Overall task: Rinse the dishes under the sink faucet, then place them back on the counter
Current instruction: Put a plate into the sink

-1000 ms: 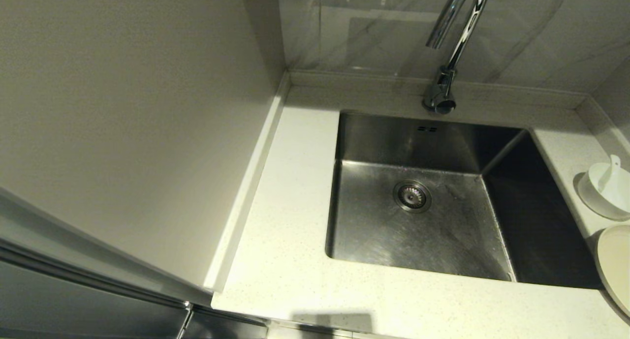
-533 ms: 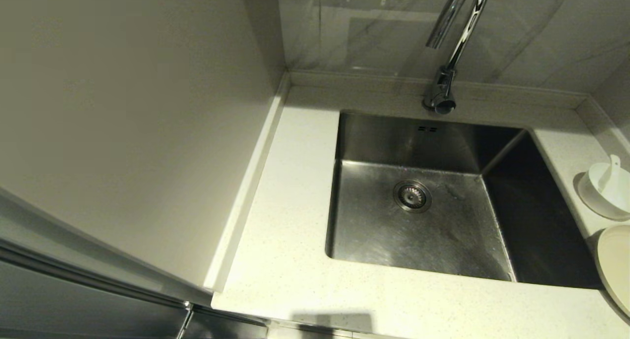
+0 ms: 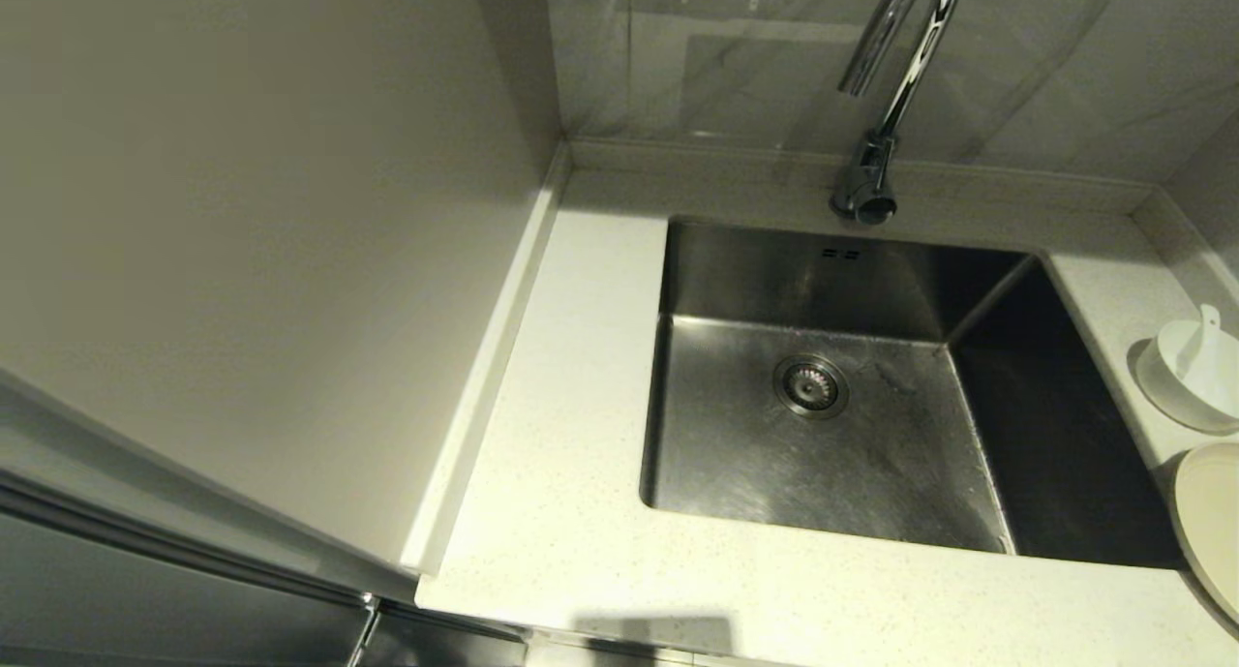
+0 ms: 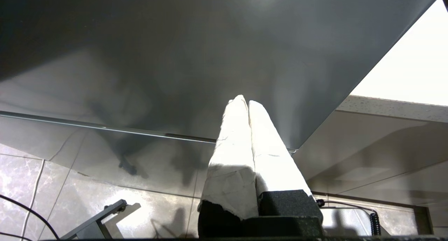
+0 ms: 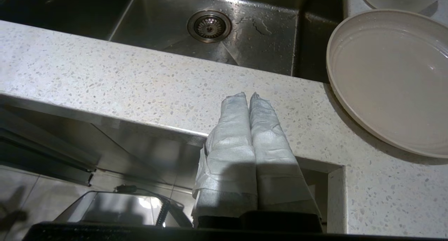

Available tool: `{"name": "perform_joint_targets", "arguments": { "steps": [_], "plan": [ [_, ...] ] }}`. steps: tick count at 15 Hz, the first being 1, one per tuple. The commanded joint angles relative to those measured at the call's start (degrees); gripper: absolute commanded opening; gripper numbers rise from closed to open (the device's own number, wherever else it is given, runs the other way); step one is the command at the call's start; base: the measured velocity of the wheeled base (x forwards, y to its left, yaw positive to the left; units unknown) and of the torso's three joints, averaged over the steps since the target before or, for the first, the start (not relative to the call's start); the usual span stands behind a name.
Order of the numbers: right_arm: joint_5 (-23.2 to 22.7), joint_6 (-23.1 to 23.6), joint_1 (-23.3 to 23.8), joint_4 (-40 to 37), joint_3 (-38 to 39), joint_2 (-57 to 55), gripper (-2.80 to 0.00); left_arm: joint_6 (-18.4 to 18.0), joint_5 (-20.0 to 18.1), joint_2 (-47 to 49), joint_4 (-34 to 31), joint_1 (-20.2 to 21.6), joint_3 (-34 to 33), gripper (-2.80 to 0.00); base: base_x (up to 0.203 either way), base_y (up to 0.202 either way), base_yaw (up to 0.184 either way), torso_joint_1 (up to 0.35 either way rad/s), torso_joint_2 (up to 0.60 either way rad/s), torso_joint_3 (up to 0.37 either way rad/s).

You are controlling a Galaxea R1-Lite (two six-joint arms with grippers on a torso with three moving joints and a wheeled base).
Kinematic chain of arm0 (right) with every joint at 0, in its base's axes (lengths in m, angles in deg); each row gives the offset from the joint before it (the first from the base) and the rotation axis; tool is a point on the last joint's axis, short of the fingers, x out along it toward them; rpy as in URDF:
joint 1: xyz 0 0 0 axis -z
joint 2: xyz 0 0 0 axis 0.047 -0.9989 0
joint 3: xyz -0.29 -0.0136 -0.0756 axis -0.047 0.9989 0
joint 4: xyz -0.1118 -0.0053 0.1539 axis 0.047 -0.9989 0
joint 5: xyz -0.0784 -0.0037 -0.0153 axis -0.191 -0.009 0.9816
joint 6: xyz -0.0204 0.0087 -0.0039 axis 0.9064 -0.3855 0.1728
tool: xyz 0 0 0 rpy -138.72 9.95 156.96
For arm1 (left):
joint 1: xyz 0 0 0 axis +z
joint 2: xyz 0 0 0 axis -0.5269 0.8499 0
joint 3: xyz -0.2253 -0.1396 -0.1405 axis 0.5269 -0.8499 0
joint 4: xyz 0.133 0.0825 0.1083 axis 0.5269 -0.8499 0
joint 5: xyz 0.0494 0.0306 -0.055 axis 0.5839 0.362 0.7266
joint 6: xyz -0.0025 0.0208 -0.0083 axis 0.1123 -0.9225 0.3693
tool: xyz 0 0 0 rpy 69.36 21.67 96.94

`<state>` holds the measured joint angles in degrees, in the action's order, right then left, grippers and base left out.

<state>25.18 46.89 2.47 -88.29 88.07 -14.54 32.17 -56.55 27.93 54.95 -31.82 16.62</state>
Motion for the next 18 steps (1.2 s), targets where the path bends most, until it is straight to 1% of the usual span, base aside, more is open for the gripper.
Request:
{"name": "perform_joint_targets", "arguments": {
  "steps": [1,4,6,7,8,10,11,14,16,18],
  "plan": [
    [-0.1,0.3,0.0,0.1,0.0,0.0,-2.80,0.0,0.0,-0.2,0.0,0.0,0.0,-2.80,0.000,0.000,0.000,0.000,0.00,0.000],
    [0.4,-0.4,0.0,0.1,0.0,0.0,-2.80,0.0,0.0,-0.2,0.0,0.0,0.0,-2.80,0.000,0.000,0.000,0.000,0.00,0.000],
    [1.4,-3.2,0.0,0.3,0.0,0.0,-2.80,0.0,0.0,-0.2,0.0,0.0,0.0,-2.80,0.000,0.000,0.000,0.000,0.00,0.000],
    [1.5,-3.0,0.0,0.2,-0.1,0.0,-2.80,0.0,0.0,-0.2,0.0,0.0,0.0,-2.80,0.000,0.000,0.000,0.000,0.00,0.000],
    [1.5,-2.8,0.0,-0.1,-2.1,-0.3,-2.80,0.0,0.0,-0.2,0.0,0.0,0.0,-2.80,0.000,0.000,0.000,0.000,0.00,0.000],
    [1.4,-2.6,0.0,-2.7,-11.0,-4.7,-2.80,0.0,0.0,-0.2,0.0,0.0,0.0,-2.80,0.000,0.000,0.000,0.000,0.00,0.000],
    [1.7,-3.1,0.0,-4.2,-18.0,-9.8,-2.80,0.0,0.0,-0.2,0.0,0.0,0.0,-2.80,0.000,0.000,0.000,0.000,0.00,0.000],
    [4.4,-5.1,0.0,-6.7,-41.9,-31.9,-2.80,0.0,0.0,-0.2,0.0,0.0,0.0,-2.80,0.000,0.000,0.000,0.000,0.00,0.000],
    [8.4,-5.9,0.0,-7.7,-55.3,-46.0,-2.80,0.0,0.0,-0.2,0.0,0.0,0.0,-2.80,0.000,0.000,0.000,0.000,0.00,0.000],
    [14.5,-6.4,0.1,-9.4,-66.9,-56.4,-2.80,0.0,0.0,-0.2,0.0,0.0,0.0,-2.80,0.000,0.000,0.000,0.000,0.00,0.000]
  ]
}}
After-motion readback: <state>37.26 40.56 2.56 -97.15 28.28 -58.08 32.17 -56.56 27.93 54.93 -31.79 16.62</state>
